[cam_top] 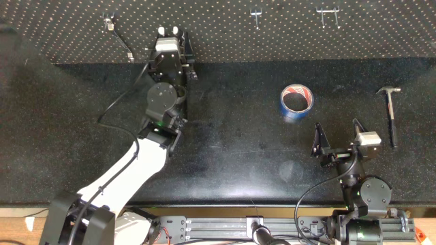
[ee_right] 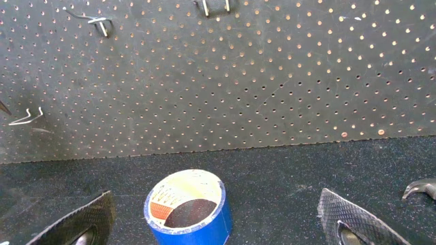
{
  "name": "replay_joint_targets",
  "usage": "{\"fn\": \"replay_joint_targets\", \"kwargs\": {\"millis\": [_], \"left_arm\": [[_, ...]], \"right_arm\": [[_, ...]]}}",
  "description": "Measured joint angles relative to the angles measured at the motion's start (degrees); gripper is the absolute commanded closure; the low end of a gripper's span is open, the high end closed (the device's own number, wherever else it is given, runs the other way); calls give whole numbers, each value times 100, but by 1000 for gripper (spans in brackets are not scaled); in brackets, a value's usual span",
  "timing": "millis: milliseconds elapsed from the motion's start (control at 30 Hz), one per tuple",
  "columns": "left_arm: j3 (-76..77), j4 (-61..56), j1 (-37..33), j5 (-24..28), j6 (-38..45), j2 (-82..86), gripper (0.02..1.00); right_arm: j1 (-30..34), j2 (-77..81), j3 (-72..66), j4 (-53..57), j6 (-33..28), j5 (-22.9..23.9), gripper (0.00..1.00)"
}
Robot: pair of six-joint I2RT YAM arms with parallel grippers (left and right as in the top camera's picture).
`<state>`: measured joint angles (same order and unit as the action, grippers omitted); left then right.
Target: Place Tools Onto Pegboard
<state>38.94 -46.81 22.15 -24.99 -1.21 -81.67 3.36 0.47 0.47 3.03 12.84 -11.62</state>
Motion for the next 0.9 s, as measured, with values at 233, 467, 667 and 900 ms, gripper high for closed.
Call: {"fn": "replay_joint_targets", "kwargs": {"millis": [233, 467, 667, 900], "left_arm": [[9, -48, -256, -2, 72, -140, 991], [13, -343, -278, 81, 101, -417, 989], [24, -608, -278, 109, 103, -619, 989], [24, -645, -278, 109, 103, -651, 989]], "right_arm": [[0, 0, 0, 0, 0, 0, 29], [2, 0, 0, 0, 0, 0, 29], [0, 0, 0, 0, 0, 0, 29], [0, 0, 0, 0, 0, 0, 29]]}}
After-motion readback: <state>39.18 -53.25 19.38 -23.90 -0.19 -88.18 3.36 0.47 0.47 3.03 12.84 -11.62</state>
